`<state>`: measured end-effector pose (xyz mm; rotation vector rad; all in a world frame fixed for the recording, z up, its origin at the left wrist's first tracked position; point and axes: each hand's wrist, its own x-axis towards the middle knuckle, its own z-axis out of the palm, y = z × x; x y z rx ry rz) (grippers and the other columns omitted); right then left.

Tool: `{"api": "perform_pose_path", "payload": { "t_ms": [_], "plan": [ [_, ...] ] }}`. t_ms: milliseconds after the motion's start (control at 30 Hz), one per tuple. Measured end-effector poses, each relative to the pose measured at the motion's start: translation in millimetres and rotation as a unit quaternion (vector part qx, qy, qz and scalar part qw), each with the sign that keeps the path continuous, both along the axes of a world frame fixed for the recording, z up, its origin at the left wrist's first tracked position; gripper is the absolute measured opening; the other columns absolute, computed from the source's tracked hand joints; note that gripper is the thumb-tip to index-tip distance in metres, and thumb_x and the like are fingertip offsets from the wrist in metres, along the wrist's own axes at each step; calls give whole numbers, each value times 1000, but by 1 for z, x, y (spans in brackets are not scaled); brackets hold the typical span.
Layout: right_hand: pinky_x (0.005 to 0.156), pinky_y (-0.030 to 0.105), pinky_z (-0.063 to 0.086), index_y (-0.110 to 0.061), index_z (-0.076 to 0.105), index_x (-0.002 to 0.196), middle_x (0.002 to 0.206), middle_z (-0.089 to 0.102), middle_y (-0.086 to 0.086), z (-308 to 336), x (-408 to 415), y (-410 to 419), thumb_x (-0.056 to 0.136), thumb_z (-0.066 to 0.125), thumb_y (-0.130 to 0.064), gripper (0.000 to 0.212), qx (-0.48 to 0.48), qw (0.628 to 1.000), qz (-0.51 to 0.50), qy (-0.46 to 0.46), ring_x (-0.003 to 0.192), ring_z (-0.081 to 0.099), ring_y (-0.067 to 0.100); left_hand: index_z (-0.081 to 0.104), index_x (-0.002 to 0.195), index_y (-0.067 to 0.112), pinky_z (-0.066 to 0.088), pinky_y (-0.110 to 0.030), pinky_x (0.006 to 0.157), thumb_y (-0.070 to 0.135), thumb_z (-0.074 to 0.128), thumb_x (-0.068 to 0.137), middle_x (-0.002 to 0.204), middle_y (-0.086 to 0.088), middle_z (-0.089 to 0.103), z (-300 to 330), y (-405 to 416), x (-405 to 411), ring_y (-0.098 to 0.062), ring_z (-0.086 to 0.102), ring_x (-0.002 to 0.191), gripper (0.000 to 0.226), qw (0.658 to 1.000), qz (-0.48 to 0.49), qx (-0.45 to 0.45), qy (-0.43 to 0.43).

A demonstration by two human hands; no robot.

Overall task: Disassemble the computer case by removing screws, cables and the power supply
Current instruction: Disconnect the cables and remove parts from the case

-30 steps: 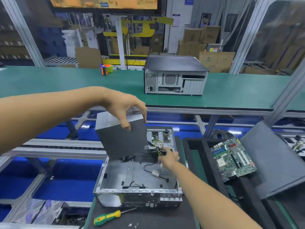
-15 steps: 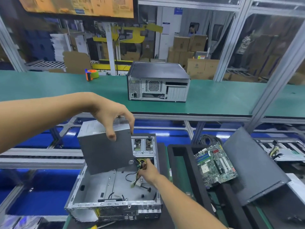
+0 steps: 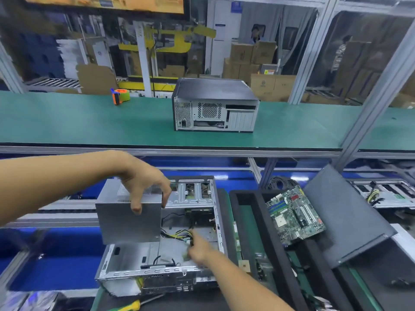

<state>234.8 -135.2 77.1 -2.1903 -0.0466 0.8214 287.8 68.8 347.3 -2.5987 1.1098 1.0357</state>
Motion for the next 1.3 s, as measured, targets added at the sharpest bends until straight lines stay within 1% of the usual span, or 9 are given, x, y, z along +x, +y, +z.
{"api": "perform_pose_path", "payload": {
  "t_ms": [133,333,400,500,633,733,933,1067,1300],
  "plan": [
    [94,40,46,-34,10,162,160,32,23,-9,0,4,94,49,-2,84,-25,999,33,-26,119,51,26,55,112,55,40,-26,68,43,85,63,115,29,43,-37,29,-7,-6,50,103,59,997,-28,55,-35],
    [77,33,36,-43,-1,160,168,14,17,-11,5,10,91,56,-10,96,-41,991,123,-32,69,15,-2,51,116,59,36,-28,65,52,79,61,117,33,41,-55,55,-7,-4,48,102,62,994,-51,66,-64],
    [101,47,42,-44,-3,160,167,14,17,-7,3,16,87,59,-12,101,-59,990,125,-28,95,46,4,52,118,59,37,-27,64,51,78,62,116,31,42,-56,60,-7,-4,47,101,62,994,-59,60,-68],
    [115,57,33,-42,-13,159,166,11,20,-10,3,19,85,62,-13,109,-83,985,147,-18,147,28,36,53,119,57,49,-32,71,49,79,64,118,29,44,-55,62,-7,-6,49,104,62,995,-53,65,-62],
    [73,23,54,-15,-9,158,145,46,31,-13,9,11,99,41,10,81,104,991,-82,35,94,61,26,53,121,56,54,-39,80,49,80,65,119,30,44,-53,64,-5,-7,50,106,62,994,-53,73,-56],
    [70,30,48,-3,19,147,128,58,33,-18,23,4,104,30,9,46,130,958,-253,24,91,54,27,53,120,57,54,-38,79,49,80,65,120,31,45,-54,61,-4,-6,49,105,61,995,-55,70,-55],
    [65,30,42,-3,50,131,128,62,19,-36,23,14,106,33,0,30,56,983,-169,47,104,59,28,54,118,55,50,-34,74,47,81,65,119,27,47,-58,57,0,-6,49,102,60,995,-49,68,-56],
    [51,26,42,1,69,112,83,74,11,-32,29,11,100,37,3,34,116,959,-252,50,59,56,18,54,117,56,40,-26,65,48,82,66,118,27,47,-60,57,2,-5,47,98,59,995,-51,67,-55],
    [47,22,46,11,66,116,58,50,14,-12,23,6,97,33,4,39,254,898,-355,50,50,47,20,51,116,57,39,-27,63,50,82,66,117,26,46,-62,48,3,-7,48,98,59,993,-54,85,-58]
  ]
}}
